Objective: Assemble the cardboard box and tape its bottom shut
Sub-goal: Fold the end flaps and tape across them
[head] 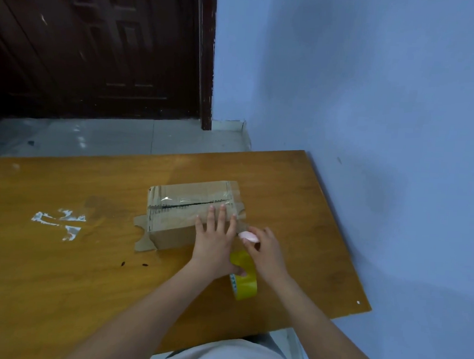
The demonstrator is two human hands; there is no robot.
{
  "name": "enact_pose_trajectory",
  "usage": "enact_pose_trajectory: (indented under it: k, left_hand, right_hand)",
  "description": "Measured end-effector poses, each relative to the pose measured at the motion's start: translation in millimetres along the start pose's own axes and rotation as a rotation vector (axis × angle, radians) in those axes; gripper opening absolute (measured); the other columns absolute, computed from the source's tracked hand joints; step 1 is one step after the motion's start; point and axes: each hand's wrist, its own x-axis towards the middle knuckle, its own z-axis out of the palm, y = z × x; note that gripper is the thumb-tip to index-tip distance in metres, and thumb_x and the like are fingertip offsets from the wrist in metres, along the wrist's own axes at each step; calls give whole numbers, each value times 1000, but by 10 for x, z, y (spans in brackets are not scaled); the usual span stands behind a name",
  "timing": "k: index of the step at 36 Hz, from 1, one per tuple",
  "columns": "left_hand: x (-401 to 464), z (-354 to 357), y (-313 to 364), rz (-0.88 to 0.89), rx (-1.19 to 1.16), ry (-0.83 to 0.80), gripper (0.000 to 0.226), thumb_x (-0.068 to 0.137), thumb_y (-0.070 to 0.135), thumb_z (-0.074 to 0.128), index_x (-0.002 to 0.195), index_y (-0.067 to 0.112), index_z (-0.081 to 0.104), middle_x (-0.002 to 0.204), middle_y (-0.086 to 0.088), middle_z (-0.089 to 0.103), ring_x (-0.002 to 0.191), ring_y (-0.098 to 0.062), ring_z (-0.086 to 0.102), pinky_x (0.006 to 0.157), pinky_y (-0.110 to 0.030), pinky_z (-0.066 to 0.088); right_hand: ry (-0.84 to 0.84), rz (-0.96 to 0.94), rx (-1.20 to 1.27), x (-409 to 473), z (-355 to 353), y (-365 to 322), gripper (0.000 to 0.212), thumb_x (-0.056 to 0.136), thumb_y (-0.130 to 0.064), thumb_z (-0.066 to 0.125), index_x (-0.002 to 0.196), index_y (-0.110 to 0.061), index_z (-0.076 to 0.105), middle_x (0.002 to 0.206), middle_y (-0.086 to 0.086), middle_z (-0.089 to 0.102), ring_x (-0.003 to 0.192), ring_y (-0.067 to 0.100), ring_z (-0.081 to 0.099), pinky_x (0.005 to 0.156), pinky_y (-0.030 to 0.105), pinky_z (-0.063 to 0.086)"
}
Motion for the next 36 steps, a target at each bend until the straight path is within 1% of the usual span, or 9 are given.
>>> enact_pose_trajectory:
  k: [3, 6, 8, 13, 19, 24, 27, 30, 36]
  left_hand:
    - [-7, 14, -16, 9, 1, 10, 135, 56, 89, 50, 148, 15, -13, 155, -20, -19, 140, -45, -17, 108, -65, 1]
    - [-11, 11, -21, 12, 1, 15, 135, 56, 89, 49, 148, 14, -14, 155, -20, -19, 140, -44, -17, 108, -65, 0]
    - [-13, 3, -16, 9, 4, 14, 135, 56, 89, 49, 148, 14, -14, 154, -20, -20, 140, -44, -17, 108, -65, 0]
    - [-22, -14, -6, 8, 5, 13, 135, 55, 89, 50, 148, 14, -12, 155, -21, -18, 140, -45, -16, 108, -65, -1]
    - [-25, -17, -7, 11, 15, 11, 135, 57, 90, 48, 148, 13, -15, 153, -22, -21, 139, -46, -18, 108, -65, -1]
    - [-11, 7, -11, 3, 13, -7, 137, 56, 92, 45, 147, 12, -19, 152, -22, -24, 138, -46, -22, 108, -65, -5]
    - [0, 23, -17, 1, 11, -9, 137, 55, 92, 44, 146, 13, -20, 152, -21, -25, 138, -45, -23, 108, -65, -5]
    - [6, 39, -24, 2, 4, -3, 137, 54, 93, 44, 147, 13, -19, 153, -20, -24, 139, -44, -22, 108, -64, -5]
    - [9, 56, -26, 3, -7, 3, 138, 53, 93, 43, 146, 14, -20, 152, -20, -26, 138, -44, -25, 108, -64, -6]
  right_hand:
    - [9, 9, -28, -4, 11, 1, 41, 93, -39, 53, 129, -21, 54, 123, 6, 49, 107, 23, 55, 87, 31, 45]
    - [46, 4, -71, -23, 27, -24, 41, 93, -41, 51, 129, -22, 53, 114, 1, 49, 79, 10, 54, 75, 30, 46]
    - [67, 2, -84, -32, 36, -45, 40, 94, -41, 50, 129, -22, 53, 110, -1, 48, 73, 8, 52, 72, 29, 45]
    - [94, 9, -123, -32, 48, -54, 40, 95, -39, 49, 131, -23, 51, 116, 1, 48, 94, 18, 58, 74, 29, 45]
    - [130, 29, -116, 6, 32, -11, 38, 94, -39, 50, 128, -24, 53, 114, 0, 48, 92, 19, 58, 69, 26, 41]
    - [259, 202, -77, 77, -113, 230, 38, 94, -36, 51, 127, -18, 55, 118, 2, 49, 99, 22, 57, 72, 27, 39]
    - [216, 314, -146, 84, -190, 506, 35, 95, -30, 50, 124, -10, 55, 121, 10, 50, 105, 28, 54, 74, 28, 38]
    - [130, 432, -181, 7, -210, 789, 39, 97, -27, 46, 128, -5, 50, 128, 15, 48, 114, 30, 51, 87, 35, 43]
    - [120, 418, -421, -87, -172, 936, 32, 94, -28, 51, 124, -18, 50, 134, 8, 45, 124, 26, 39, 95, 40, 41]
